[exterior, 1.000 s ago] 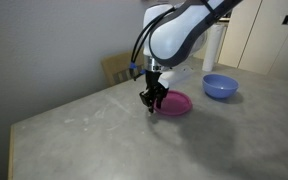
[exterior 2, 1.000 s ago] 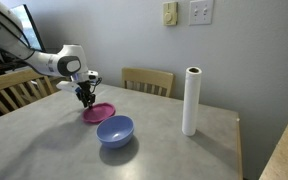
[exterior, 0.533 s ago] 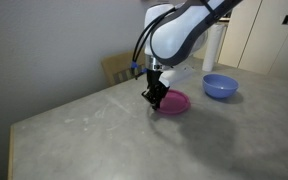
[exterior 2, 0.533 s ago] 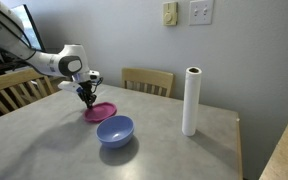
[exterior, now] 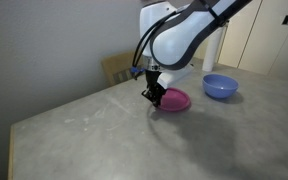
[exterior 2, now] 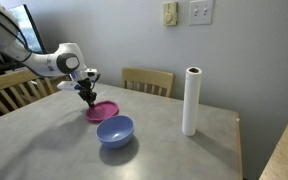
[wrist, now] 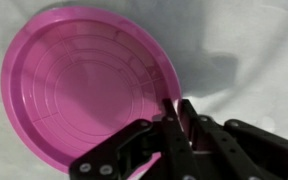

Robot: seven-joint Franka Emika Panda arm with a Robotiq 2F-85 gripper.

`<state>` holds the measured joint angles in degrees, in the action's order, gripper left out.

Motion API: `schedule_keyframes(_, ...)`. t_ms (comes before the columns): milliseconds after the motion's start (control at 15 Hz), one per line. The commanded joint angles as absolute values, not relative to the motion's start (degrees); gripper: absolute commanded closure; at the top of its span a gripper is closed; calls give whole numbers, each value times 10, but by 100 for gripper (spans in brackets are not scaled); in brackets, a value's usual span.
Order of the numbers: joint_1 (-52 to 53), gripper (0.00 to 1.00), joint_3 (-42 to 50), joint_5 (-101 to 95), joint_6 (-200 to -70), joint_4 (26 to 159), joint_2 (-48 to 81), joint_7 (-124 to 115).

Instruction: Put the pink plate on the blue bowl

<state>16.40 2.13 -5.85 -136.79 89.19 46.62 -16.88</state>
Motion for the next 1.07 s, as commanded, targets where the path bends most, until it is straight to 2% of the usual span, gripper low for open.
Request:
schedule_keyframes(0,196,97,48,-100,-1353,913,436,-209)
schedule_keyframes(667,239,97,66,-179,-1343,970,366,-278)
schedule_keyframes(1000,254,97,56,-206,-1347,1076,263,-303)
